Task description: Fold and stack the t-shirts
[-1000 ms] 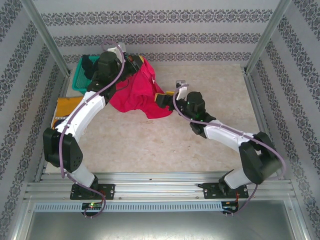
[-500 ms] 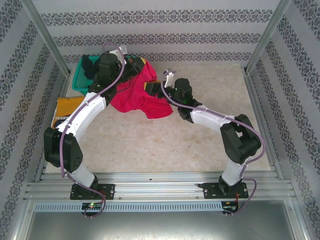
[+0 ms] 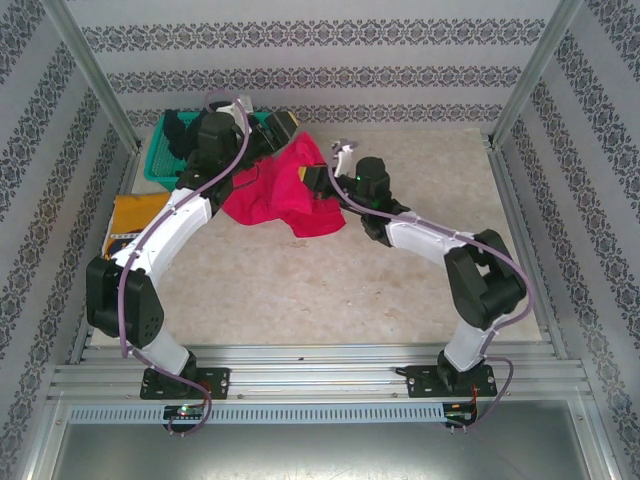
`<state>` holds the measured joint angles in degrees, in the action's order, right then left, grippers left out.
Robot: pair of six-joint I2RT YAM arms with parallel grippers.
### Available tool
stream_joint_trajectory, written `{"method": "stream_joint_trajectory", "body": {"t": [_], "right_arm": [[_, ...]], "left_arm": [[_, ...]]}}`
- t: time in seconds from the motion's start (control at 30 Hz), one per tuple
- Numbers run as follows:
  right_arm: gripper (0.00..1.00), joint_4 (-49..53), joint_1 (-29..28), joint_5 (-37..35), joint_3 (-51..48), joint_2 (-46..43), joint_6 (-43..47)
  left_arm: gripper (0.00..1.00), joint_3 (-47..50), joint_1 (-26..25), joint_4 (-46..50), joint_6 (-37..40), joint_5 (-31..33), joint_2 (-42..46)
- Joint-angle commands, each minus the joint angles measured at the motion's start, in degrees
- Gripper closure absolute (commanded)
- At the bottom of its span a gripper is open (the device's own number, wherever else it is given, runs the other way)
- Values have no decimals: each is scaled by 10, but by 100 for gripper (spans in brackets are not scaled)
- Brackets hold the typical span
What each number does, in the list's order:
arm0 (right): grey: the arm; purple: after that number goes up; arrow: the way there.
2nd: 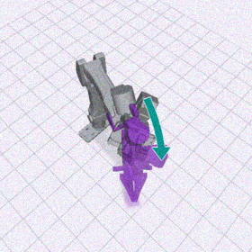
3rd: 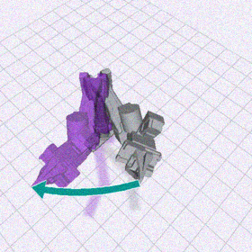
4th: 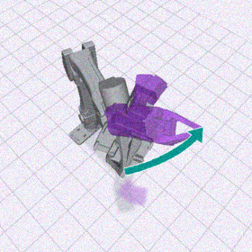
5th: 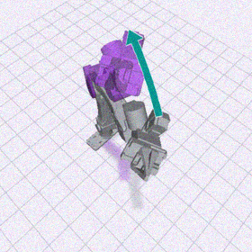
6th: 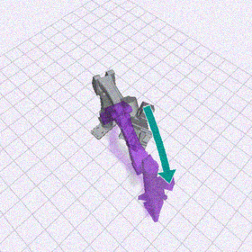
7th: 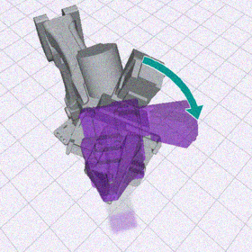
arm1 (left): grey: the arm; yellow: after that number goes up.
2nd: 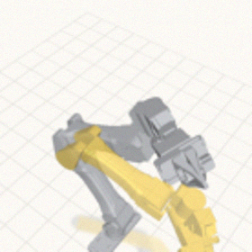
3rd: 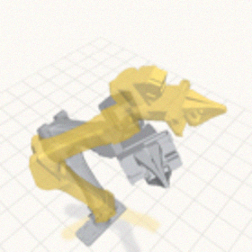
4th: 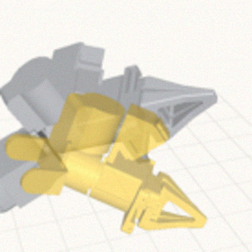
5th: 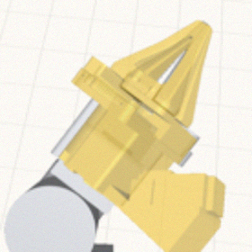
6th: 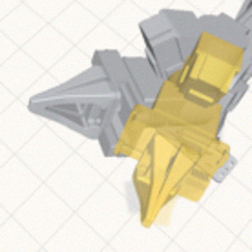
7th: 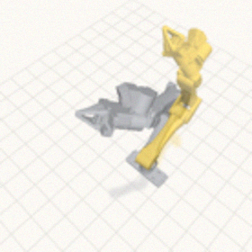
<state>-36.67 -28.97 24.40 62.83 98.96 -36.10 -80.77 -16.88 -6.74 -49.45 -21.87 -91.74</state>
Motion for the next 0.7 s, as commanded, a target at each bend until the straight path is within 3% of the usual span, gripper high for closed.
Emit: {"method": "stream_joint_trajectory", "body": {"t": [0.0,0.17,0.3,0.47,0.67], "right_arm": [[100,-25,29,-32,-51,-79,-4],[100,11,86,-91,-167,-190,-18],[100,64,148,-138,-232,-287,-34],[100,168,218,-186,-266,-376,-19],[100,236,275,-177,-283,-392,-53]], "left_arm": [[0,18,-4,33,56,75,45],[0,98,-2,114,104,236,119],[0,185,3,139,67,308,152],[0,260,21,133,-33,315,142],[0,276,27,112,-103,297,74]]}}
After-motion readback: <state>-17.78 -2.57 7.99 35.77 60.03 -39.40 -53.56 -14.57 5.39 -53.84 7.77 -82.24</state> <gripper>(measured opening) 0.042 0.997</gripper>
